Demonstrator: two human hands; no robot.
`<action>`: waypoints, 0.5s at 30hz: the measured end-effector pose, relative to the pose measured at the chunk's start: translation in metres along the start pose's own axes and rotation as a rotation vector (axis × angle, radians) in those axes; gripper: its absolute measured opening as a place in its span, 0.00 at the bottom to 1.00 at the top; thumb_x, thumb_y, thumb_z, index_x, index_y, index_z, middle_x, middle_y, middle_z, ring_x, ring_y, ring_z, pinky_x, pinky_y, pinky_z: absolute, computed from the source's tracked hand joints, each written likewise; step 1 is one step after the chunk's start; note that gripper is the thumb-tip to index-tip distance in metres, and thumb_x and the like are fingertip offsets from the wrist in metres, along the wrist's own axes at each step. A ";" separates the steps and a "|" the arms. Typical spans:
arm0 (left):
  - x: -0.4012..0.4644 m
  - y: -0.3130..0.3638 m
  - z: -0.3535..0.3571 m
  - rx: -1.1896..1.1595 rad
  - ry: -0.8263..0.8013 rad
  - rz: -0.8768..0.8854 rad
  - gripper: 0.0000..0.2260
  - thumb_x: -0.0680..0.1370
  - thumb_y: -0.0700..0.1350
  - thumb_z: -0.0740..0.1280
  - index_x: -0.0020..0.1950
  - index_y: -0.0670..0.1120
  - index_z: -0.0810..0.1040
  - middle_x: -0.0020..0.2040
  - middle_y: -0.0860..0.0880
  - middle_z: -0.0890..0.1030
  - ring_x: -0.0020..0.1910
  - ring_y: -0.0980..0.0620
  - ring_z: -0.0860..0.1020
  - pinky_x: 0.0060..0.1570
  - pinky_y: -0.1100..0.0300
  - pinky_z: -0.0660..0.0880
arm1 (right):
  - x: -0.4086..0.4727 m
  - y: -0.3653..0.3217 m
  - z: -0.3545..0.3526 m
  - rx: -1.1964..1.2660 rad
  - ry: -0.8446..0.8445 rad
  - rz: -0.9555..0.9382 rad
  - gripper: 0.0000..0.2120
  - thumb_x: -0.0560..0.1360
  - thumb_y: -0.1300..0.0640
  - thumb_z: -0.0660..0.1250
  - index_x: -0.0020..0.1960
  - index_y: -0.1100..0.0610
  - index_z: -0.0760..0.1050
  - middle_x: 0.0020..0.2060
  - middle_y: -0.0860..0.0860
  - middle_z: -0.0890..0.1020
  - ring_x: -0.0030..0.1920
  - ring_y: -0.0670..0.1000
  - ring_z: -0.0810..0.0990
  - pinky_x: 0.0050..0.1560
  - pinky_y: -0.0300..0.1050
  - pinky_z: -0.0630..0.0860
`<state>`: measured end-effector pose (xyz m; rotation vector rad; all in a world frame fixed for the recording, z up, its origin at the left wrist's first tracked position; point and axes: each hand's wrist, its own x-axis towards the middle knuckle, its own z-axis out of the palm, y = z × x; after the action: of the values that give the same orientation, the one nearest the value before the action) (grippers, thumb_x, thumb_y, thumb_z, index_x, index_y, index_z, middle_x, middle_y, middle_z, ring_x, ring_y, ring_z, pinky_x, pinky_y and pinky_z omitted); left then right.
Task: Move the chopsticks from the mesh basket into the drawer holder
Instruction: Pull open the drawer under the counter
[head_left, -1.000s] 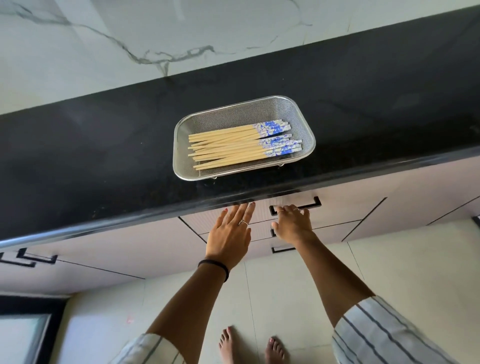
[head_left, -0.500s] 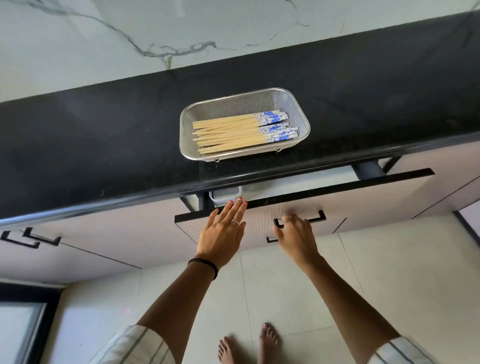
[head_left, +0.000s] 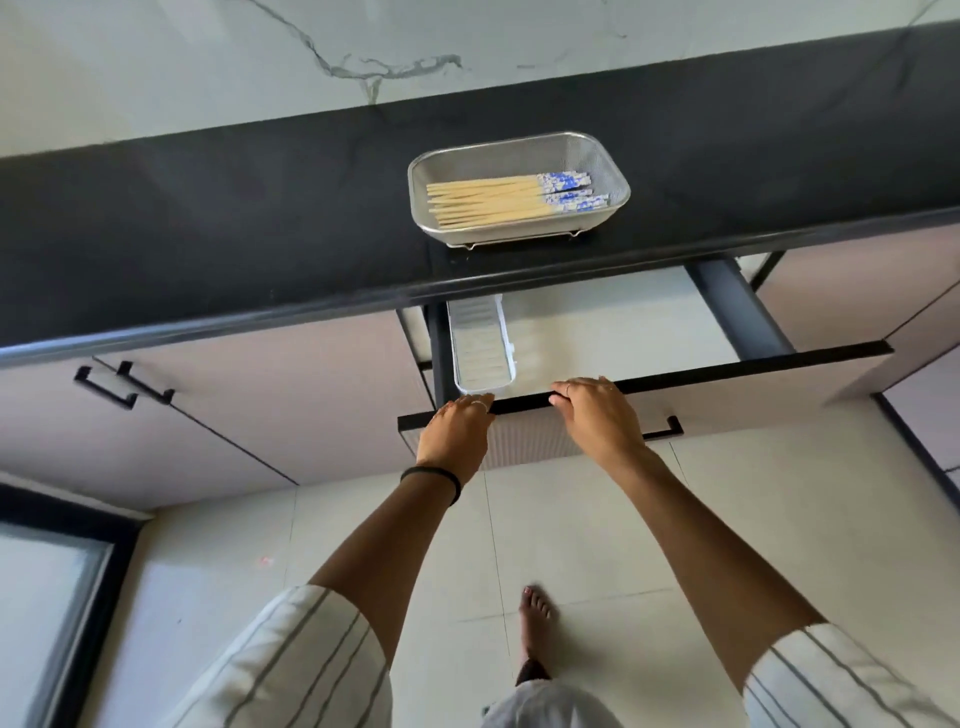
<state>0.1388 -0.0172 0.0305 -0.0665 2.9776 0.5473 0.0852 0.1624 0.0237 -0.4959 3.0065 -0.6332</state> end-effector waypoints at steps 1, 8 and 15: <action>-0.007 0.001 -0.002 -0.027 -0.021 -0.017 0.16 0.83 0.44 0.58 0.70 0.47 0.72 0.65 0.43 0.77 0.62 0.41 0.75 0.57 0.51 0.73 | -0.006 -0.002 -0.003 0.021 -0.033 0.052 0.13 0.79 0.53 0.60 0.58 0.55 0.79 0.54 0.55 0.84 0.56 0.57 0.79 0.60 0.48 0.74; -0.052 0.000 -0.006 -0.009 -0.235 0.034 0.14 0.80 0.47 0.64 0.66 0.52 0.77 0.59 0.44 0.80 0.58 0.42 0.77 0.57 0.51 0.75 | -0.039 -0.004 -0.030 0.088 -0.469 0.167 0.10 0.76 0.57 0.67 0.55 0.56 0.82 0.54 0.52 0.84 0.54 0.51 0.80 0.55 0.40 0.73; -0.088 0.006 -0.007 -0.008 -0.453 0.131 0.13 0.77 0.50 0.69 0.61 0.48 0.81 0.56 0.48 0.83 0.58 0.49 0.78 0.59 0.57 0.73 | -0.078 0.002 -0.040 0.108 -0.718 0.249 0.11 0.73 0.53 0.71 0.54 0.52 0.82 0.54 0.50 0.84 0.57 0.50 0.79 0.63 0.43 0.72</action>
<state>0.2255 -0.0117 0.0495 0.2240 2.5479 0.5087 0.1548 0.2042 0.0570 -0.2567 2.2908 -0.4641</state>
